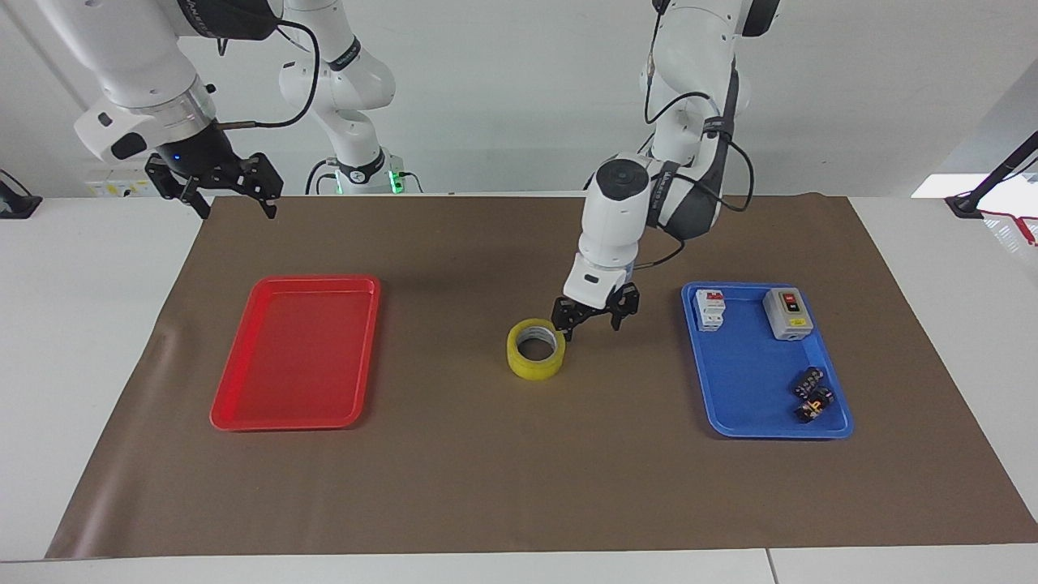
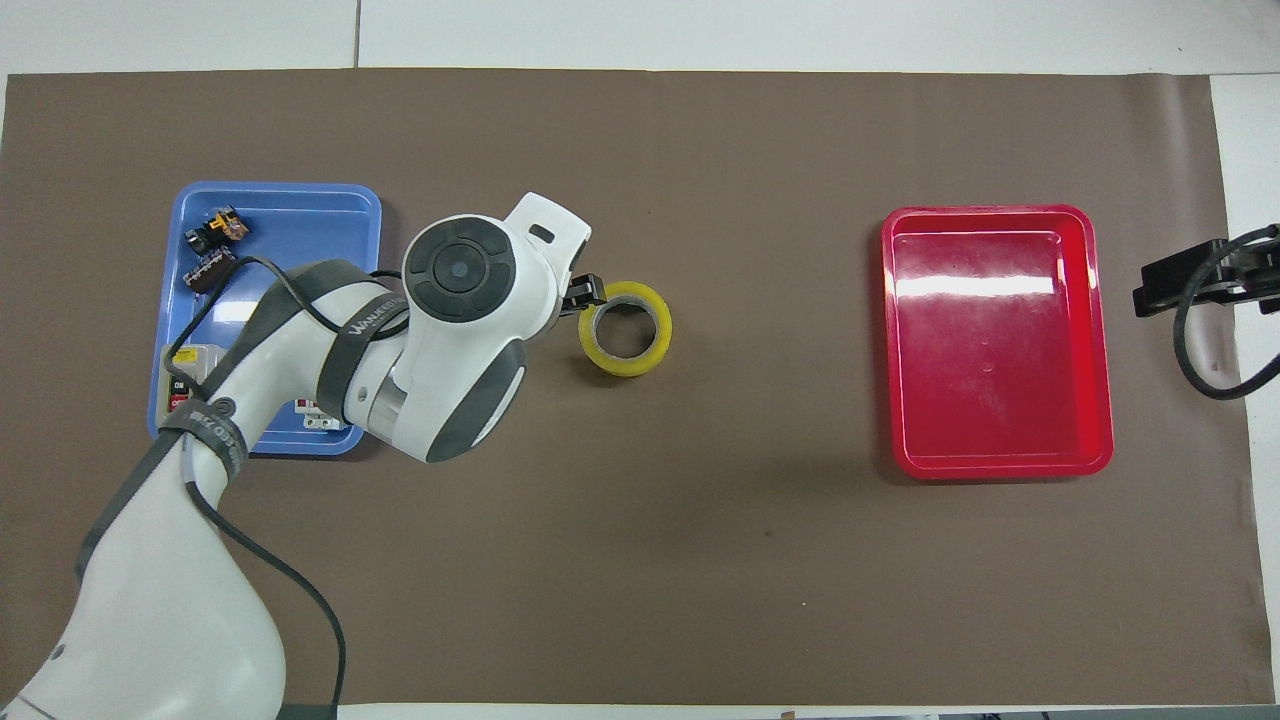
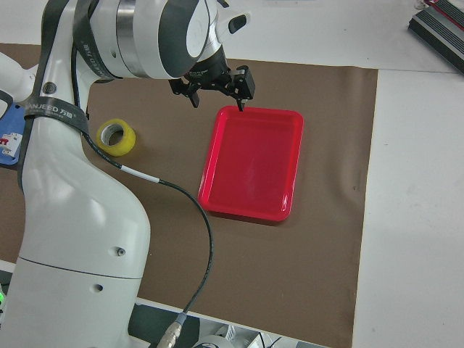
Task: Place and move tape with both arms
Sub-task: 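Release the tape on the table and withdraw the left gripper, then reach the right gripper to the tape and grasp it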
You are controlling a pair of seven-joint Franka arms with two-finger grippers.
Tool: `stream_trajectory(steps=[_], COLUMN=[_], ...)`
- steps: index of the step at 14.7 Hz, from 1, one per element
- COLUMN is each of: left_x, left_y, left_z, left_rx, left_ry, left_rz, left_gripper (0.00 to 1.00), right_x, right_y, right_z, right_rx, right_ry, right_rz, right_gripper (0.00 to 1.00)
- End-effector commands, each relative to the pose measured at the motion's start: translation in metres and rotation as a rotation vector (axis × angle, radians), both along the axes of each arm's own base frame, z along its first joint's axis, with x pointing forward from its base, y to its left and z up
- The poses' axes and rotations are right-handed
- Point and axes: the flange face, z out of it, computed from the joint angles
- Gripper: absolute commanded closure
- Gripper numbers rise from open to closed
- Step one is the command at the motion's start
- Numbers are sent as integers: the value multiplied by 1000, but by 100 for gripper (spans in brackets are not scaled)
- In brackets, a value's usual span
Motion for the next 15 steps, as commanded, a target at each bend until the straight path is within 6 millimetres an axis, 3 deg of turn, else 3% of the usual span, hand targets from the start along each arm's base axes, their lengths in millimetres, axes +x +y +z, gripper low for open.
stream_trajectory(steps=[1,4,7,11,12,14,15], left_x=[-1,10,13,8,7,7,7], left_y=[56,123,186,252,260,278,288], left_z=[33,64,93,127,134,149,154], left_rx=[48,57,32,-19,-18,-19,-19], left_ry=[25,41,61,81,93,101,102], left_rz=[-27,-57,-86,-146,-165,-147,-144], left_gripper=[0,0,0,0,0,0,0], right_x=[-5,-6,-1,32,44,62,62], right_y=[0,4,43,134,161,201,229], right_z=[-1,-8,-9,-44,-70,-94,-110], right_rx=[12,11,9,16,13,61,88], right_ry=[-4,-21,-42,-46,-18,-54,-60], right_rz=[14,37,111,214,207,177,175], right_gripper=[0,0,0,0,0,0,0])
